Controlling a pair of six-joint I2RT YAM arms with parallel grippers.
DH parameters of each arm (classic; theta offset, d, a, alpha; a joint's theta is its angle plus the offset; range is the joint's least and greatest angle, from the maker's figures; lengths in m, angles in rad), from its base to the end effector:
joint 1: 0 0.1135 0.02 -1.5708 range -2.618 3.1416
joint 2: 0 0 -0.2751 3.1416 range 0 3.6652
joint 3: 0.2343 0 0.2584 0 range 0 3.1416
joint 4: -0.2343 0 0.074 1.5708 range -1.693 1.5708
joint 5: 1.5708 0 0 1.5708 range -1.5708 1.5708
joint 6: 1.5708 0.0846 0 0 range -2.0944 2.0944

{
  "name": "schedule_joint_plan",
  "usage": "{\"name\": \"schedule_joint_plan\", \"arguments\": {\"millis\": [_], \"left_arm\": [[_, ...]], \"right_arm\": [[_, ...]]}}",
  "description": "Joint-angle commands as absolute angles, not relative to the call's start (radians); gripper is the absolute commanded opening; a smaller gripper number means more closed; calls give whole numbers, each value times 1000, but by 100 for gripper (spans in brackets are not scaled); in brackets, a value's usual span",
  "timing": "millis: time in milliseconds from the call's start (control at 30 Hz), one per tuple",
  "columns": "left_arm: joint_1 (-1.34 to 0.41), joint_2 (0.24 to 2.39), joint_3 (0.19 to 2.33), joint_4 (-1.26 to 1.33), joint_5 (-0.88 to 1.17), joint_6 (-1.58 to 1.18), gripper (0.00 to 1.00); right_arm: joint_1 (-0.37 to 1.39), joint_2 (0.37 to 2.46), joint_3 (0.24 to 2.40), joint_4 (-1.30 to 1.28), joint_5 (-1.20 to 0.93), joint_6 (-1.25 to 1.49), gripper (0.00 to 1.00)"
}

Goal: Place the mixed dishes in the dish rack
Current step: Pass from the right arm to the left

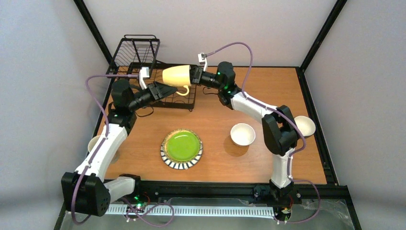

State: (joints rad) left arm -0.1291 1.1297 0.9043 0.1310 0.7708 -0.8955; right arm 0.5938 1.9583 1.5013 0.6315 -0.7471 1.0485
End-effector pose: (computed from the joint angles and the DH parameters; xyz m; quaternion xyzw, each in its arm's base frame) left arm 0.2850 -0.0964 0.3519 -0.0216 0.7303 -0.5480 0.4072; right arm 0.3905 0.3330 0.3348 -0.1375 0.6461 0.6818 0.3143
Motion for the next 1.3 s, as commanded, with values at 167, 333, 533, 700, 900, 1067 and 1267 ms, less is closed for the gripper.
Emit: {"name": "schedule_joint_plan", "arguments": {"millis": [167, 333, 533, 700, 900, 1067, 1267], "left_arm": [[-152, 1163, 927, 166, 756, -895, 100], [-152, 1172, 933, 169, 763, -875, 94], [-152, 1192, 939, 191, 782, -876, 85], [-152, 1189, 942, 207, 781, -876, 79], [-152, 1186, 945, 240, 795, -882, 79], [-152, 1185, 950, 260, 803, -886, 83], [-152, 1180, 955, 295, 813, -892, 88]], "right_arm": [[620, 1991, 1575, 678, -782, 1073, 2], [621, 2006, 1581, 674, -807, 1078, 2], [625, 2017, 1592, 664, -830, 1077, 2], [633, 2031, 1609, 654, -852, 1080, 2], [642, 2046, 1619, 652, -871, 1083, 2], [647, 2058, 1627, 654, -885, 1090, 2], [650, 2057, 1623, 661, -899, 1098, 2]]}}
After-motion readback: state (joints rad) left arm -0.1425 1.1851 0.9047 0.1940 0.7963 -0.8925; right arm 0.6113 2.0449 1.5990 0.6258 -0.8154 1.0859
